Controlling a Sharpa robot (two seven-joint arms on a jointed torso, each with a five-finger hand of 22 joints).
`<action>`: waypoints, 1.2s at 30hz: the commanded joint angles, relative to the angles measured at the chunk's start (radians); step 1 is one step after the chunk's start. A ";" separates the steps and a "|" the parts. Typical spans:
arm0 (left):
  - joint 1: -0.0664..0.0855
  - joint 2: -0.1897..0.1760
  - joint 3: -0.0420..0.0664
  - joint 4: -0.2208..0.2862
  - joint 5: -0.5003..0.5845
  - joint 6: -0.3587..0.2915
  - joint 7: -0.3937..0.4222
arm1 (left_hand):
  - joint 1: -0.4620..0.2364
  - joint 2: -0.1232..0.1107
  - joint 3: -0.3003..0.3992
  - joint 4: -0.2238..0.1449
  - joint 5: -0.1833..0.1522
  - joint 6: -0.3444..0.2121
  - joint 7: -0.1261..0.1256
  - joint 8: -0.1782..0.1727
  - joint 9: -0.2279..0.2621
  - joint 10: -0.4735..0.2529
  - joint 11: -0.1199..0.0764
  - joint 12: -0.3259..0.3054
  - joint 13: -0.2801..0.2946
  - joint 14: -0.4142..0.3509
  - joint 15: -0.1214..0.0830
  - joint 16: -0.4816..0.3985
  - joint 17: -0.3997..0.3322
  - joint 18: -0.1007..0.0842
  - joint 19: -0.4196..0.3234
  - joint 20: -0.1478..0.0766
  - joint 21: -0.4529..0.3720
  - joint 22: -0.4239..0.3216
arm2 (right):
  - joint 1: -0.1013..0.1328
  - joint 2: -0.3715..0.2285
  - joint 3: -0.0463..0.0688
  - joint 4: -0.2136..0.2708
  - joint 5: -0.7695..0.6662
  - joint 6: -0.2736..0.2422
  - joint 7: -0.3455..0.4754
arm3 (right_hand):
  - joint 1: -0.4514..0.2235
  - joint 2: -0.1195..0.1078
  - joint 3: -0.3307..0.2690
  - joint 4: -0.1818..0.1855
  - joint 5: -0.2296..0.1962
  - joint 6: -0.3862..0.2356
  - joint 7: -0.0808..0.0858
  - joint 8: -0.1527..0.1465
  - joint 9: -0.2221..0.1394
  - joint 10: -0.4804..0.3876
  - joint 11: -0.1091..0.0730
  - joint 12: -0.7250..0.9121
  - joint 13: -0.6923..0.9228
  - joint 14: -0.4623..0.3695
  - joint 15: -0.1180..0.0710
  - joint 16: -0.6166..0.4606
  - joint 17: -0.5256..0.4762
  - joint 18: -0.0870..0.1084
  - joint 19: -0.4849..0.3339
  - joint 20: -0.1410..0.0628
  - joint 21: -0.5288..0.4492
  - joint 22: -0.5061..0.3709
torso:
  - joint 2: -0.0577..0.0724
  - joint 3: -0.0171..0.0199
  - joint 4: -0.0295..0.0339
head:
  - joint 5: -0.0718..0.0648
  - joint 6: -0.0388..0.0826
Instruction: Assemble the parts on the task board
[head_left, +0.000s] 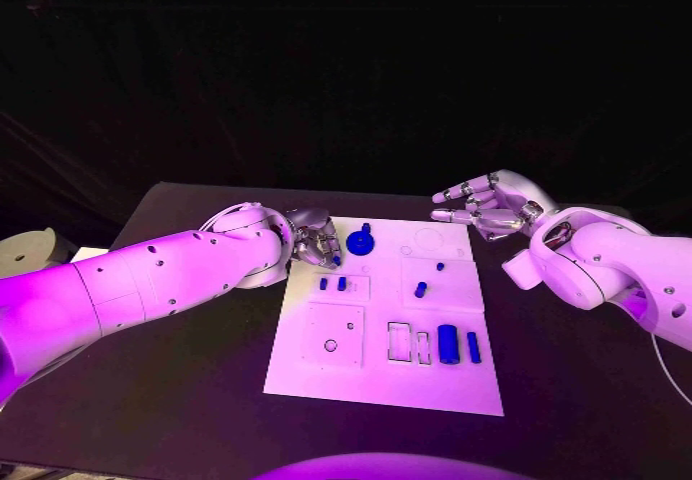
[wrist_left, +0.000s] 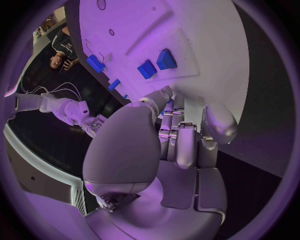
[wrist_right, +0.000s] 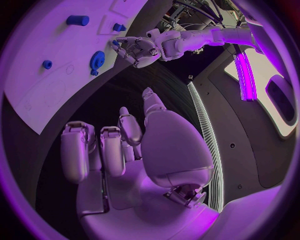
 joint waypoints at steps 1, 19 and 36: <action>-0.003 0.004 -0.002 0.003 -0.003 0.015 0.007 | -0.012 -0.002 0.003 0.000 -0.002 0.008 0.001 0.003 0.001 0.007 -0.001 -0.004 -0.001 0.048 -0.005 0.005 -0.001 -0.008 0.026 -0.004 0.001 0.001 | -0.001 0.001 0.000 0.001 -0.004 0.015 0.006 | 0.000 0.013 -0.006 0.002 0.006 0.006 -0.003 0.004 0.001 -0.001 0.000 0.003 0.001 0.079 -0.007 -0.002 0.162 0.007 -0.006 0.000 -0.005 0.001 | 0.000 0.0002 0.0002 | -0.001 -0.002; -0.003 0.009 -0.002 -0.002 -0.013 0.037 -0.012 | -0.018 -0.003 0.006 -0.001 -0.003 0.010 0.001 0.001 0.000 0.009 -0.001 -0.008 -0.001 0.048 -0.005 0.006 0.000 -0.008 0.025 -0.003 0.001 0.001 | -0.001 -0.001 0.000 0.002 -0.004 0.015 0.005 | 0.000 0.013 -0.006 0.002 0.006 0.006 -0.003 0.004 0.001 -0.001 0.000 0.003 0.001 0.079 -0.007 -0.002 0.162 0.007 -0.006 0.000 -0.005 0.001 | 0.000 -0.0005 0.0004 | -0.002 -0.005; -0.003 0.010 -0.002 -0.008 -0.009 0.018 -0.022 | -0.057 -0.042 0.029 -0.012 -0.002 -0.127 0.043 -0.036 -0.053 -0.041 0.033 -0.037 -0.013 0.042 0.022 0.002 -0.018 -0.011 0.022 0.015 -0.003 0.004 | -0.001 -0.001 0.000 0.001 -0.004 0.015 0.004 | 0.000 0.015 -0.010 0.002 0.005 0.006 -0.003 0.004 0.002 -0.002 -0.001 0.000 -0.002 0.079 -0.007 -0.004 0.161 0.007 -0.006 0.000 -0.006 -0.001 | 0.000 -0.0010 0.0009 | -0.003 -0.006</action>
